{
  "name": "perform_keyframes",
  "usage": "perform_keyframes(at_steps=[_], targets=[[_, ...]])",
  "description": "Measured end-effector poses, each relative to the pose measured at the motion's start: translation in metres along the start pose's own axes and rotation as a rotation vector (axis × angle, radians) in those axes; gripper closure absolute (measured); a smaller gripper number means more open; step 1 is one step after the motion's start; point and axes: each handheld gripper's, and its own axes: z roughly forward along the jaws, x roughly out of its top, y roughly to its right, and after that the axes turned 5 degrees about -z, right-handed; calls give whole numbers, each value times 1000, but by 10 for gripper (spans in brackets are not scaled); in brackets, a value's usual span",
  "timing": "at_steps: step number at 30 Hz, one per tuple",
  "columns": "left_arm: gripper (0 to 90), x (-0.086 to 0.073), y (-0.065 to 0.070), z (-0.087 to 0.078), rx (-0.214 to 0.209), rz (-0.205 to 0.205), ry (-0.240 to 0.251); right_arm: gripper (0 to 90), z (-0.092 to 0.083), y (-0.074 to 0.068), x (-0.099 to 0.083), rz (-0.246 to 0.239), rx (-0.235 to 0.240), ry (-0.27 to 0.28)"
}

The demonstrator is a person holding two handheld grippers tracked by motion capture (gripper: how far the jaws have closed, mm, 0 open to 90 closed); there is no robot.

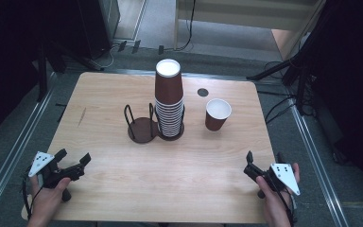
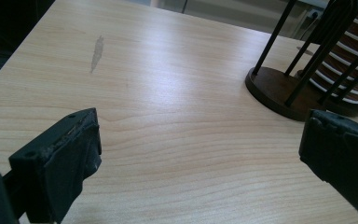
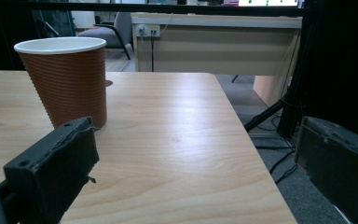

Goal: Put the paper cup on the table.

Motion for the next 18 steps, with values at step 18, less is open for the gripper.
perform_keyframes(at_steps=[18], targets=[[0, 0, -1, 0, 12, -18, 5, 0, -30, 27, -21, 17, -32, -51]])
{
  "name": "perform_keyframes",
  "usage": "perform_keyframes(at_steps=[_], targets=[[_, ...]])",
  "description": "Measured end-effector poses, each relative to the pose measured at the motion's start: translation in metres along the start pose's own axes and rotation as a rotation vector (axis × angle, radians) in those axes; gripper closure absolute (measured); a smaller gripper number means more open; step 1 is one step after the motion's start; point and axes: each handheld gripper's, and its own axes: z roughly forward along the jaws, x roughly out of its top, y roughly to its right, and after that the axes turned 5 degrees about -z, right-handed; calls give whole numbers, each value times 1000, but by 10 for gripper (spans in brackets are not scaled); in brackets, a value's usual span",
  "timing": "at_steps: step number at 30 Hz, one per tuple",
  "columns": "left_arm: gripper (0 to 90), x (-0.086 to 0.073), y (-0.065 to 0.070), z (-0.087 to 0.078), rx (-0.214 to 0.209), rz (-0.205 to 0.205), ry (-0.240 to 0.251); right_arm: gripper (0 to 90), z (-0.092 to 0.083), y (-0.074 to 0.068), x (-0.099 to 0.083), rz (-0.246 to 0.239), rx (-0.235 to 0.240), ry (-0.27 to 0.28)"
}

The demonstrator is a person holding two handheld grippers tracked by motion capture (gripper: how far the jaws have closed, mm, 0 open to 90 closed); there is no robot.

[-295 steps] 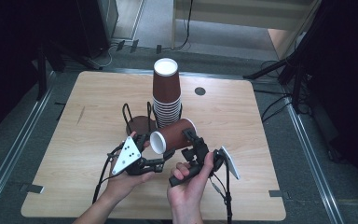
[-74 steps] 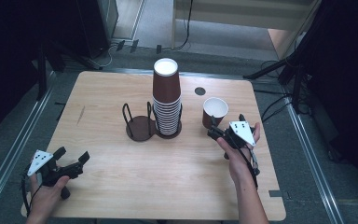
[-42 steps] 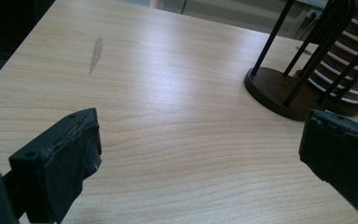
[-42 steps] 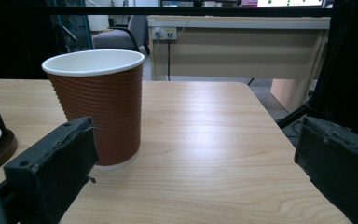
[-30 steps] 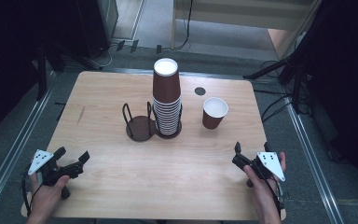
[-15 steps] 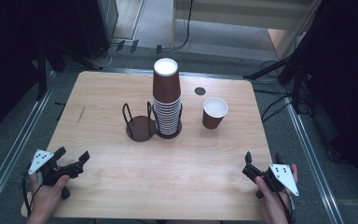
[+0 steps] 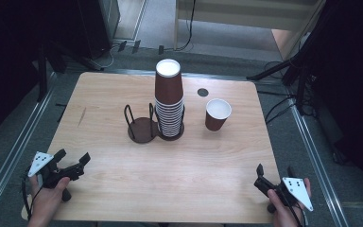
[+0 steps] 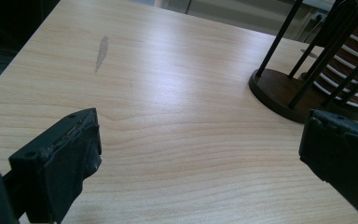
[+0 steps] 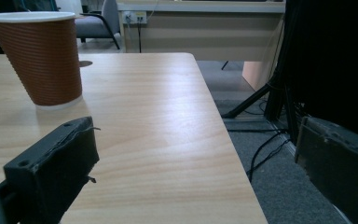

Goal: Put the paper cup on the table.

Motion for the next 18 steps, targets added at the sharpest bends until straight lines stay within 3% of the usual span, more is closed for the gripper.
perform_keyframes(at_steps=[6, 12, 18], targets=[[0, 0, 0, 0, 0, -1, 3, 0, -4, 5, -1, -7, -13, 3], [0, 0, 0, 0, 0, -2, -2, 0, -12, 3, -3, -24, 8, 18], [0, 0, 0, 1, 0, 0, -6, 0, -12, 1, -3, -27, -7, 6]])
